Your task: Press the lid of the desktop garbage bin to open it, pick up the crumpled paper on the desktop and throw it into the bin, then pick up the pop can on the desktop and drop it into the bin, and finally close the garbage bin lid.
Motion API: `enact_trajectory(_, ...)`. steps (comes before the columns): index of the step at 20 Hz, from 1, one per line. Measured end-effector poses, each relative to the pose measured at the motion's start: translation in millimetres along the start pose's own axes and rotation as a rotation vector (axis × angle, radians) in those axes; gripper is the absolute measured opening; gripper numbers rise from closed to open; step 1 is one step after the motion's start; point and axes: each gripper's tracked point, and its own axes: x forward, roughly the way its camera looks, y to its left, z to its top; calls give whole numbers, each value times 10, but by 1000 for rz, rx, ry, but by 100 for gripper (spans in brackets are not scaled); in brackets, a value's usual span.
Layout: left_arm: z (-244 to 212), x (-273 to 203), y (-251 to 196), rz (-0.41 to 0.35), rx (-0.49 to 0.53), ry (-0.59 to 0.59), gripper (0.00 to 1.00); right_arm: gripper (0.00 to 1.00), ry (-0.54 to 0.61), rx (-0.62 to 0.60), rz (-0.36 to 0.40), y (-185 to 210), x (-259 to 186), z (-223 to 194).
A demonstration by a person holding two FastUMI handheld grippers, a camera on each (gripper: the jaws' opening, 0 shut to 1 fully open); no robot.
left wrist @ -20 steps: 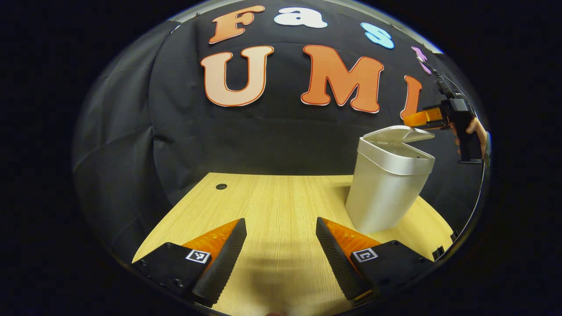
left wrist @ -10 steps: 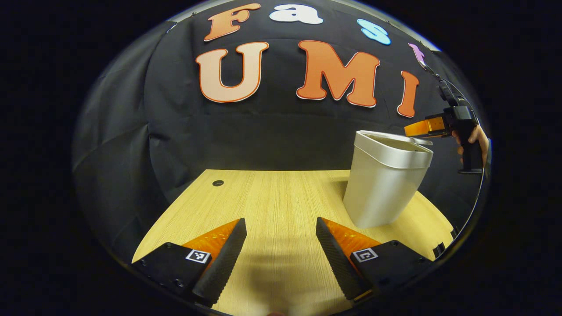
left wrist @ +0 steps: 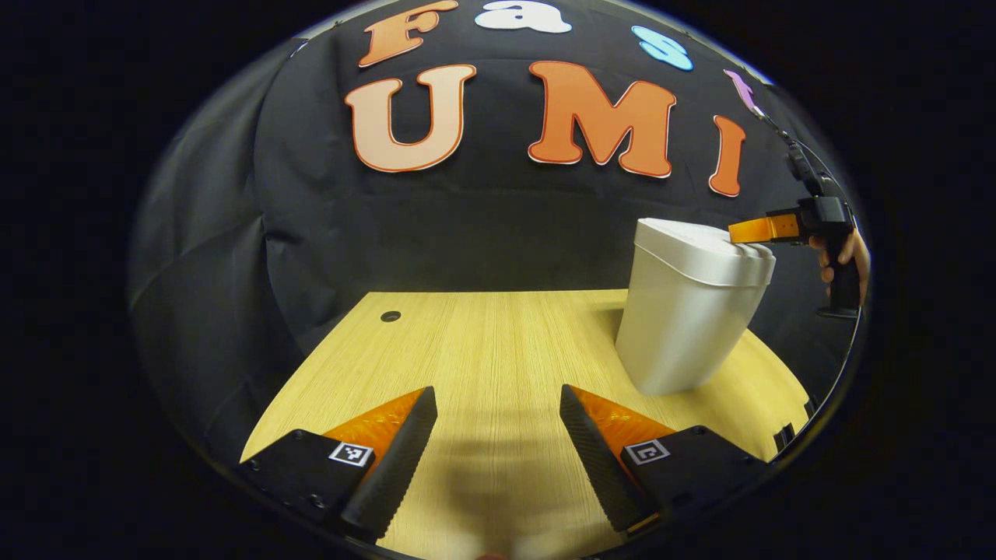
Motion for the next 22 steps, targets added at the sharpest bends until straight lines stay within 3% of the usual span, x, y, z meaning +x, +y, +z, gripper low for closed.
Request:
enact_trajectory(3,31,41,-43,-16,8,0,100,28,-10,1,-17,-4,-10,-17)
enact_trajectory(8,98,46,-98,-40,18,-6,100,28,6,-32,-41,8,-47,-47)
enact_trajectory(13,360,69,-72,-53,25,-51,100,25,-65,-58,-79,36,-126,-6)
enact_trajectory(16,592,48,-46,-59,18,-99,100,27,-66,-60,-74,85,-179,-29)
enact_trajectory(22,1138,-23,15,-45,34,-234,100,43,-149,-81,-18,423,-383,28)
